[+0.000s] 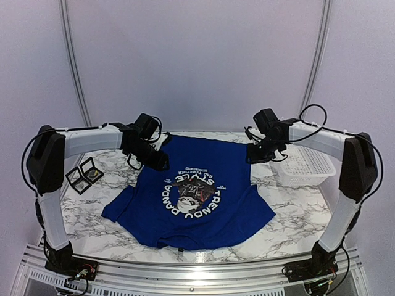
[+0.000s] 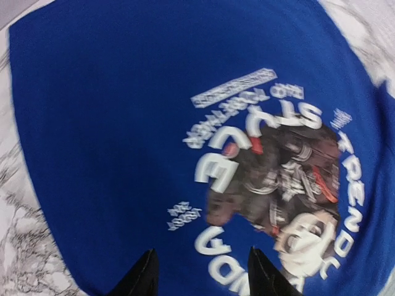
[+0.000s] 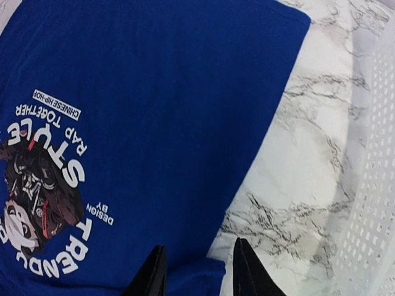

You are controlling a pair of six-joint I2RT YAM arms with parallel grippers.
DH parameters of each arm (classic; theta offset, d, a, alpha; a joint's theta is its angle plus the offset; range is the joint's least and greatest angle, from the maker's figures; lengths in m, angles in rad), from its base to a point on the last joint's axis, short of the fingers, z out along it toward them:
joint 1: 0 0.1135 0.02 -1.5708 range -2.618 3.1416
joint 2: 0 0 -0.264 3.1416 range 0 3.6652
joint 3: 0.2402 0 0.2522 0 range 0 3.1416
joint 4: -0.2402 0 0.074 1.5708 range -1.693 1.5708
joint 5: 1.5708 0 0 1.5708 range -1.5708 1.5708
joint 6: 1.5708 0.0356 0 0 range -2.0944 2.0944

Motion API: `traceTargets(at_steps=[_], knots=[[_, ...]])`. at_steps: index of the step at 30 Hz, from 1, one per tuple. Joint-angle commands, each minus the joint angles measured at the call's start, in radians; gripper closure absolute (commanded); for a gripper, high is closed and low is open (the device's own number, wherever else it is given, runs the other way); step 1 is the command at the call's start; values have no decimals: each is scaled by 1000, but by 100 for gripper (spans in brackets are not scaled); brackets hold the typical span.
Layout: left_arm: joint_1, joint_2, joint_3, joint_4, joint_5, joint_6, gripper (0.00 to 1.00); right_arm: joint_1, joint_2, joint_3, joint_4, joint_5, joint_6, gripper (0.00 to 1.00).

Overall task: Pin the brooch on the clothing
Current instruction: Smooth out the flattened clothing at the center of the board.

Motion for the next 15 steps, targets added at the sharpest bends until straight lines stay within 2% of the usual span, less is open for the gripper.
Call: traceTargets(at_steps=[1, 4, 6, 15], knots=[[36, 113, 76, 27, -216, -114, 51, 2, 131, 66, 89, -32, -5, 73], [38, 191, 146, 25, -309, -84, 55, -16, 251, 144, 102, -11, -10, 87], [43, 226, 163, 25, -354, -86, 57, -26, 332, 215, 105, -10, -17, 92], [102, 323, 176, 29, -380, -131, 58, -87, 674, 514, 68, -87, -33, 96]])
